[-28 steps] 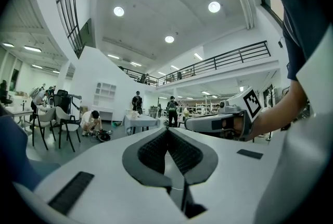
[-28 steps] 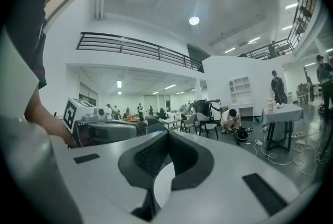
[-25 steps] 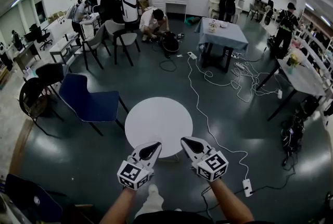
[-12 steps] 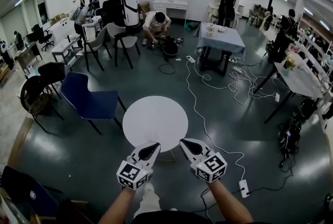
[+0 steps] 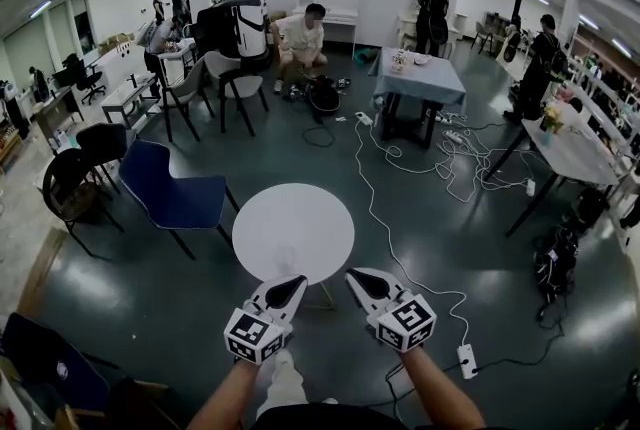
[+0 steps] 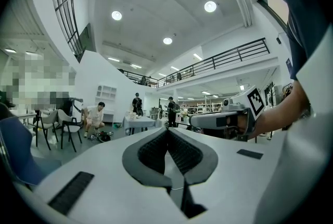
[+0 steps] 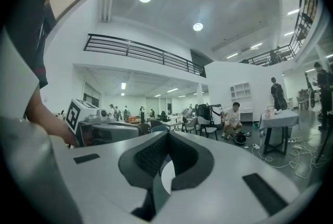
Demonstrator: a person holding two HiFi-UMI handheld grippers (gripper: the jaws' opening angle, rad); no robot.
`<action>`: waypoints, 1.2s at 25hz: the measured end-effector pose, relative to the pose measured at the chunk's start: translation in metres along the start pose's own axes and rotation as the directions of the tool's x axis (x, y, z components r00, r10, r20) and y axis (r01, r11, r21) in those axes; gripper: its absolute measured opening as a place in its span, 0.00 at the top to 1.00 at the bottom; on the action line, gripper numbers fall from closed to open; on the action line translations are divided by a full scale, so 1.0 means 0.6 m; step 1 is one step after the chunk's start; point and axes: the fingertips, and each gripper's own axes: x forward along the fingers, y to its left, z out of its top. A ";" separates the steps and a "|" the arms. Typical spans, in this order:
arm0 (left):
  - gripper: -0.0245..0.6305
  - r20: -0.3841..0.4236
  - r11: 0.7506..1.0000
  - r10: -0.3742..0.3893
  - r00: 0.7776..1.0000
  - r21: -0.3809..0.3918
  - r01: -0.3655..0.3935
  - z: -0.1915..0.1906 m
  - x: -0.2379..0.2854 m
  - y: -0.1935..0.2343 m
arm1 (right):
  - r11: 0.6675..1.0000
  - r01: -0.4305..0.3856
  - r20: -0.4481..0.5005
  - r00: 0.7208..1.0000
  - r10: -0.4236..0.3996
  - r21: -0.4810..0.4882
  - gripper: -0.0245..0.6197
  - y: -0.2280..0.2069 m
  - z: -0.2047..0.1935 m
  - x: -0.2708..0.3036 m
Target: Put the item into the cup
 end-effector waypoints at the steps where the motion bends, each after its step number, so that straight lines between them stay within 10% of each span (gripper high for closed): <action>1: 0.94 -0.001 1.000 -0.001 1.000 0.004 0.001 0.001 -0.001 -0.007 | 1.000 0.001 0.002 1.000 -0.001 0.000 0.95 0.001 0.000 -0.008; 30: 0.94 0.002 1.000 -0.008 1.000 -0.026 0.008 -0.016 -0.017 -0.078 | 0.999 0.014 0.003 1.000 -0.014 0.042 0.95 0.025 -0.034 -0.062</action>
